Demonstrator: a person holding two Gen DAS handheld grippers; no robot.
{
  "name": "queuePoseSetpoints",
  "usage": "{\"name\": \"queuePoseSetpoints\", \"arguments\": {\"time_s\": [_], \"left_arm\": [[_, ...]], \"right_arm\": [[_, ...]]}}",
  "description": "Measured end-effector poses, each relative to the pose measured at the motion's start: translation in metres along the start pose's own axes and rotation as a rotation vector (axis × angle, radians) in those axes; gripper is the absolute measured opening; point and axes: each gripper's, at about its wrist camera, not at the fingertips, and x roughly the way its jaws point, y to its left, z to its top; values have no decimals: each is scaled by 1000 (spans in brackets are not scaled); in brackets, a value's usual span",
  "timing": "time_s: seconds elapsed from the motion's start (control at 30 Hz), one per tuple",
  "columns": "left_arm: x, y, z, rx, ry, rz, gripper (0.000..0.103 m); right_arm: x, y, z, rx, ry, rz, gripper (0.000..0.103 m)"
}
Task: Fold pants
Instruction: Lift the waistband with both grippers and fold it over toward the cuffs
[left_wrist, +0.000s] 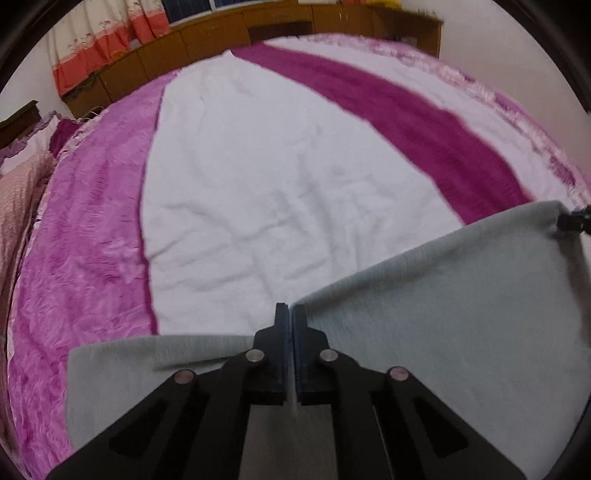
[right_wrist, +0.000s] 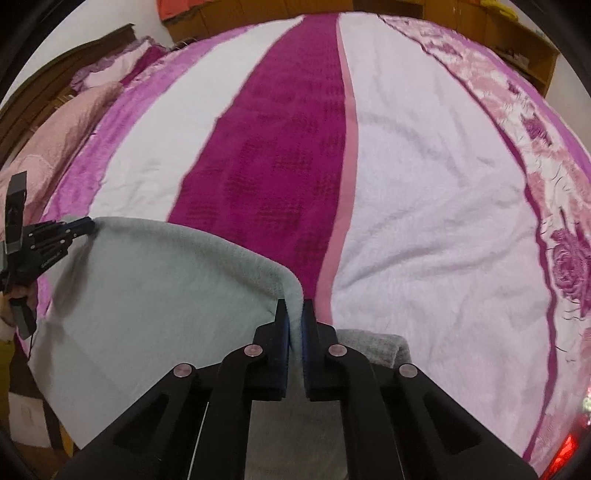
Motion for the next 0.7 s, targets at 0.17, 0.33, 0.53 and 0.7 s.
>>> {"name": "queuePoseSetpoints", "arguments": {"time_s": [0.17, 0.33, 0.53, 0.7], "left_arm": [[-55, -3, -12, -1, -64, 6, 2], [-103, -5, -28, -20, -115, 15, 2], [-155, -22, -58, -22, -184, 32, 2], [-180, -34, -93, -41, -192, 19, 2]], "right_arm": [[-33, 10, -8, -17, -43, 15, 0], [-65, 28, -28, -70, -82, -11, 0], [-93, 43, -65, -106, -103, -40, 0], [-106, 52, -104, -104, -115, -34, 0]]}}
